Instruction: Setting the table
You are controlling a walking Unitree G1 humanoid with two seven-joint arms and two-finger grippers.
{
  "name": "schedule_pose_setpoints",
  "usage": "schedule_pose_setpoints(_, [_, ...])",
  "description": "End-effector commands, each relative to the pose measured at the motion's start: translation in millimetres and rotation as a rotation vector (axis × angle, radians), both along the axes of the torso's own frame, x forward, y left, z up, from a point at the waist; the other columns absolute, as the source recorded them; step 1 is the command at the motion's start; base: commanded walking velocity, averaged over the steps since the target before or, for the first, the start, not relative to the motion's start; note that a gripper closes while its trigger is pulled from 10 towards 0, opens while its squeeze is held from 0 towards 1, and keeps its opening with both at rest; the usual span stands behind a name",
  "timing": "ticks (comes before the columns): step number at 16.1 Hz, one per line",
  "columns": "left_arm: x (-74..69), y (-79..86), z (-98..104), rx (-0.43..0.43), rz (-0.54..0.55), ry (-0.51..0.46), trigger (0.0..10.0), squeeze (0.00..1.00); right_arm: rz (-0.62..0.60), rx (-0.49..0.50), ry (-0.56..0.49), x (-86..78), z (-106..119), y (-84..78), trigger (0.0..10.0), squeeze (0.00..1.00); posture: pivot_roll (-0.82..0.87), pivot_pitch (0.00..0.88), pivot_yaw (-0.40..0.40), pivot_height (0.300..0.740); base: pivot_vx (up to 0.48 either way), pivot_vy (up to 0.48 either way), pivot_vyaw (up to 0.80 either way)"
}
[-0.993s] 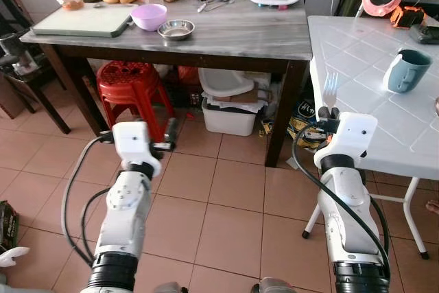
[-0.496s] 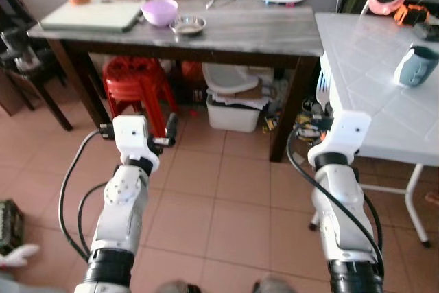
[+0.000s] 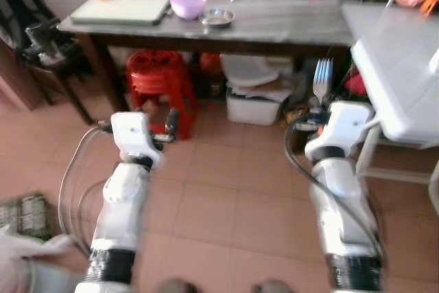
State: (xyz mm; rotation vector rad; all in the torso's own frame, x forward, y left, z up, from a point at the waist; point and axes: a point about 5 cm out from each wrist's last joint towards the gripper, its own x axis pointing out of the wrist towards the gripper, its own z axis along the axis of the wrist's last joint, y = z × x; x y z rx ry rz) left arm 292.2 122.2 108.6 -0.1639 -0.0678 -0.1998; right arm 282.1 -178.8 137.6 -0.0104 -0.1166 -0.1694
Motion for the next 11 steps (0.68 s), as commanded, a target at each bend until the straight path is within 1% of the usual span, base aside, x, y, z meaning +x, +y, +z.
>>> schedule_pose_setpoints(1, [-1.2, 12.4, -0.7, 0.007, 0.040, 0.016, 10.0, 0.00, 0.016, 0.013, -0.020, 0.3, 3.5, 5.4, 10.0, 0.00, -0.03, 0.000, 0.056, 0.740, 0.270, 0.398, 0.00])
schedule_pose_setpoints(2, [-6.2, 19.5, -4.3, 0.017, 0.066, 0.032, 10.0, 0.00, 0.009, 0.008, -0.020, -3.6, 0.7, 4.2, 10.0, 0.00, -0.04, 0.000, 0.062, 0.740, 0.000, 0.000, 0.00])
schedule_pose_setpoints(3, [-9.7, 22.0, -6.0, 0.034, 0.073, 0.029, 10.0, 0.00, 0.001, 0.002, -0.021, -6.7, -1.1, 2.5, 10.0, 0.00, -0.03, 0.000, 0.060, 0.740, 0.000, 0.000, 0.00])
schedule_pose_setpoints(5, [-15.5, 25.0, -8.5, 0.049, 0.091, 0.028, 10.0, 0.00, -0.021, -0.024, -0.039, -13.3, -1.6, -2.0, 10.0, 0.00, -0.03, 0.000, 0.059, 0.740, 0.000, 0.000, 0.00])
schedule_pose_setpoints(6, [-19.4, 23.0, -9.2, 0.040, 0.066, 0.032, 10.0, 0.00, -0.043, -0.020, -0.030, -17.7, -4.9, -5.9, 10.0, 0.00, -0.03, 0.000, 0.056, 0.740, 0.000, 0.000, 0.00])
schedule_pose_setpoints(8, [-20.0, 20.0, -7.0, 0.035, 0.039, 0.016, 10.0, 0.00, -0.042, -0.013, -0.023, -18.2, -6.4, -6.0, 10.0, 0.00, -0.03, 0.000, 0.055, 0.740, 0.300, 0.000, 0.00])
schedule_pose_setpoints(11, [-19.0, 15.2, -4.5, 0.014, 0.020, 0.013, 10.0, 0.00, -0.032, -0.013, -0.032, -14.8, -3.9, -3.5, 10.0, 0.00, -0.04, 0.000, 0.058, 0.740, 0.436, 0.000, 0.00])
